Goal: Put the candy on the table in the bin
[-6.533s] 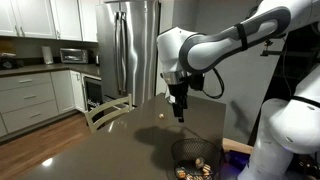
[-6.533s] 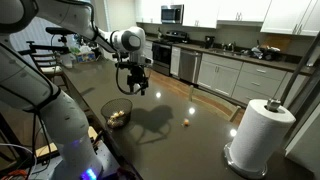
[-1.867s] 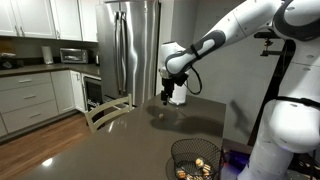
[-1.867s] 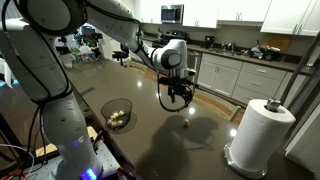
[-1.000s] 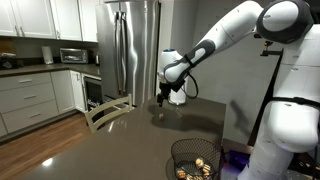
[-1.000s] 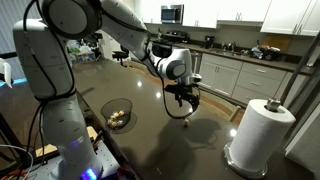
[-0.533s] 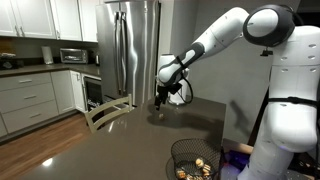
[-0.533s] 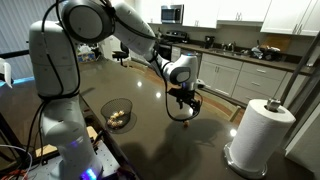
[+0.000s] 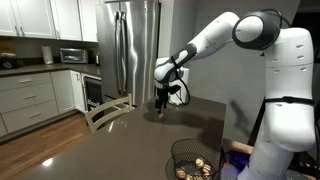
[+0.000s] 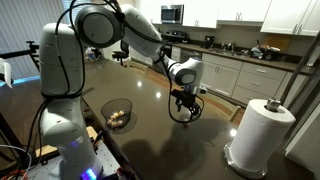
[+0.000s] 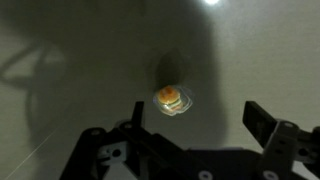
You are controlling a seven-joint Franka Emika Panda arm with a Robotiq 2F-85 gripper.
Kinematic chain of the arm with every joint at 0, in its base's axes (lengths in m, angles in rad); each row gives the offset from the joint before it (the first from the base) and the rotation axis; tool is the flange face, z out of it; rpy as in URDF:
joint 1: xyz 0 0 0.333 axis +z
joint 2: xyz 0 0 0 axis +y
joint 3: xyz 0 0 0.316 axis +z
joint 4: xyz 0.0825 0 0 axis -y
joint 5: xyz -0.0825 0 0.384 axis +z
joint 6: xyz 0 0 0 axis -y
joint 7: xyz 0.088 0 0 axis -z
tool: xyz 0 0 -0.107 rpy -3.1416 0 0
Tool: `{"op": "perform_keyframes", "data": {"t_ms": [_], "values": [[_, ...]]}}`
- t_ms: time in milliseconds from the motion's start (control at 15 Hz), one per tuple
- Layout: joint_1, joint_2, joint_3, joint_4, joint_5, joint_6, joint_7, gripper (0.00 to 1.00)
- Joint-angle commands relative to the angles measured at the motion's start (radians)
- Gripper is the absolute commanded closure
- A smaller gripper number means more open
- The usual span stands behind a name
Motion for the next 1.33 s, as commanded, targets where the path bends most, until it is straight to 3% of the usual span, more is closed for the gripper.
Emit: {"op": "perform_keyframes", "data": {"t_ms": [0,867,933,1067,1133,1267], "values": [[-0.032,0.043,0.015,0.062,0.027,-0.074,-0.049,0.00],[-0.062,0.190,0.016,0.165,-0.005,0.010,-0.035,0.00],[-0.064,0.199,0.017,0.171,-0.006,0.016,-0.034,0.06],[-0.069,0.214,0.021,0.183,-0.004,0.021,-0.036,0.31],[-0.071,0.220,0.022,0.187,-0.004,0.021,-0.036,0.31],[-0.077,0.227,0.028,0.196,0.002,0.013,-0.041,0.44]]}}
